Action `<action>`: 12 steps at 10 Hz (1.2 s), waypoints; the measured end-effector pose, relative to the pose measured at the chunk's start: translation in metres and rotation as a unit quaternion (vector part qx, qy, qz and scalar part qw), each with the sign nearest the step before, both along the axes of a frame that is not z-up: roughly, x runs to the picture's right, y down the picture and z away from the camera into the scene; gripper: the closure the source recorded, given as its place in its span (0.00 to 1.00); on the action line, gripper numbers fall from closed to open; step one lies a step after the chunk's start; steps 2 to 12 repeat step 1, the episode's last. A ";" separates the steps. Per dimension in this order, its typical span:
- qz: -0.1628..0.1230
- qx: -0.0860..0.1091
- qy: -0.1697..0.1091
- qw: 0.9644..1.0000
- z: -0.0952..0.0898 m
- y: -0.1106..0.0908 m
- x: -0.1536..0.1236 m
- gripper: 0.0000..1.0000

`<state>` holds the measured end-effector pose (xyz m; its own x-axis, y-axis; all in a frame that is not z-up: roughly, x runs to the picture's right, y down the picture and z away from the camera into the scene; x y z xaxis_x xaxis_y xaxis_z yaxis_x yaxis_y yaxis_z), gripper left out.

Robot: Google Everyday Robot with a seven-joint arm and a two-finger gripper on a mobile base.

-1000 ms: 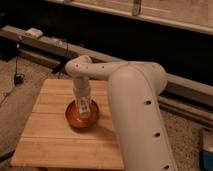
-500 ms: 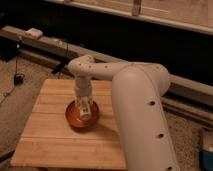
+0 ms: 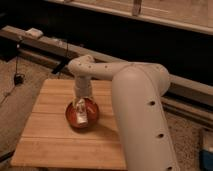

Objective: Place the bottle in the ceramic bowl

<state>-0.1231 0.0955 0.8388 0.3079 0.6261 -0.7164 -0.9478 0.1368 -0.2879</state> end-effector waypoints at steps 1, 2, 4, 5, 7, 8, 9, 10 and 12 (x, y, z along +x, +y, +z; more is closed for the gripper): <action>0.000 0.000 0.000 1.000 0.000 0.000 0.000 0.30; 0.000 0.000 0.000 1.000 0.000 0.000 0.000 0.30; 0.000 0.000 0.000 1.000 0.000 0.000 0.000 0.30; 0.000 0.000 0.000 1.000 0.000 0.000 0.000 0.30; 0.000 0.000 0.000 1.000 0.000 0.000 0.000 0.30; 0.000 0.000 0.000 1.000 0.000 0.000 0.000 0.30; 0.000 0.000 0.000 1.000 0.000 0.000 0.000 0.30; 0.000 0.000 0.000 1.000 0.000 0.000 0.000 0.30; 0.000 0.000 0.000 1.000 0.000 0.000 0.000 0.30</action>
